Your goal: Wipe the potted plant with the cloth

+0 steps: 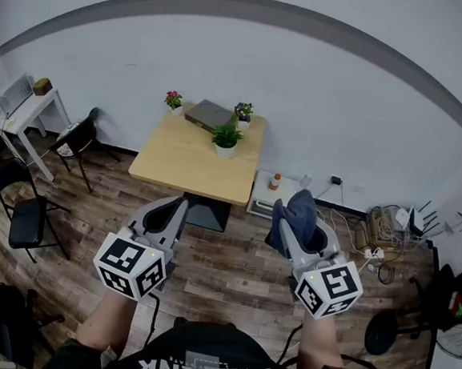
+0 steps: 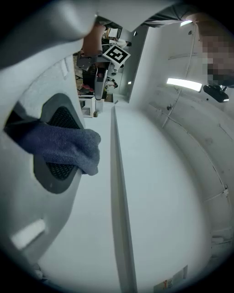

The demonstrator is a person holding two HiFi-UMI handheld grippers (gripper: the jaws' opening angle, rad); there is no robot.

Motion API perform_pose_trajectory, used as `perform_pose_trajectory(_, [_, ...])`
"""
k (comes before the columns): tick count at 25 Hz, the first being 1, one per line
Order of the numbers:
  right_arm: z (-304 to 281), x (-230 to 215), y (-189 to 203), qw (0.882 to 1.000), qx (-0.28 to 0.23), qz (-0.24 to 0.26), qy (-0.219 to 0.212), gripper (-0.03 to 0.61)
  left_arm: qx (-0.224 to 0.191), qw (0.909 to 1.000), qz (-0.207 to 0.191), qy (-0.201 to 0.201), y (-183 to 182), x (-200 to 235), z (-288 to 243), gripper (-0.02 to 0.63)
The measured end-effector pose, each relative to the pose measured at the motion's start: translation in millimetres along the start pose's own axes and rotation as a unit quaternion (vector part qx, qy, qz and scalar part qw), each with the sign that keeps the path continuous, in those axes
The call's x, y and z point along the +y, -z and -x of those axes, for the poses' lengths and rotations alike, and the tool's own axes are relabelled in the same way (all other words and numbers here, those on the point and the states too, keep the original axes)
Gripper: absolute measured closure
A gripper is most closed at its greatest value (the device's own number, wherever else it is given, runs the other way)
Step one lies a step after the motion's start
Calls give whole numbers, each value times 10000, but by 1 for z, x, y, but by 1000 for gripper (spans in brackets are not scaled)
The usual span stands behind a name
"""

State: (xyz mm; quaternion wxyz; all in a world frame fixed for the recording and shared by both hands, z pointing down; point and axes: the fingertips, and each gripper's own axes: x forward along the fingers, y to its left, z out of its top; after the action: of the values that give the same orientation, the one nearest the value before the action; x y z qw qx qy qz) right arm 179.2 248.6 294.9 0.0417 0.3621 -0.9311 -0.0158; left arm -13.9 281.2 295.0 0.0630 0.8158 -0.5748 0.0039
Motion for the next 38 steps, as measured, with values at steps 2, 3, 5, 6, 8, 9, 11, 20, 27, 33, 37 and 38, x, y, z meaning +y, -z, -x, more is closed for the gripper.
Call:
perform_pose_trajectory(2, [3, 0, -1, 10000, -4, 4, 23, 453, 50, 10000, -55, 43, 1, -4, 2, 614])
perform_pose_trajectory(3, [5, 1, -2, 10000, -7, 6, 34, 453, 68, 9999, -78, 53, 1, -6, 2, 614])
perform_pose_trajectory(5, [6, 2, -1, 10000, -7, 3, 53, 453, 90, 9999, -103, 50, 3, -6, 4, 614])
perform_pose_trajectory(6, [6, 3, 0, 10000, -1, 0, 61, 453, 100, 9999, -106, 49, 4, -6, 5, 613])
perform_pose_trajectory(8, [6, 4, 1, 10000, 6, -17, 72, 453, 122, 9998, -111, 55, 6, -6, 6, 614])
perform_pose_trajectory(9, [7, 5, 1, 10000, -9, -42, 68, 453, 132, 9998, -115, 64, 7, -5, 6, 614])
perform_pose_trajectory(11, [7, 9, -2, 9998, -98, -159, 29, 452, 137, 9998, -130, 78, 8, -3, 8, 614])
perform_pose_trajectory(20, [-14, 31, -1, 9993, -176, -314, 67, 451, 247, 9989, -384, 93, 20, 28, 22, 612])
perform_pose_trajectory(27, [-43, 56, 3, 9992, -135, -272, 250, 451, 222, 9987, -400, 204, 30, 70, 31, 613])
perform_pose_trajectory(33, [-62, 66, 10, 9994, 85, -164, 293, 451, 276, 9987, -347, 259, 40, 94, 25, 612])
perform_pose_trajectory(37, [-87, 56, 12, 9998, 25, -148, 155, 451, 327, 9978, -520, 244, 44, 106, 5, 613])
perform_pose_trajectory(38, [-95, 52, 12, 9998, -19, -190, 107, 451, 336, 9977, -557, 192, 45, 111, -1, 614])
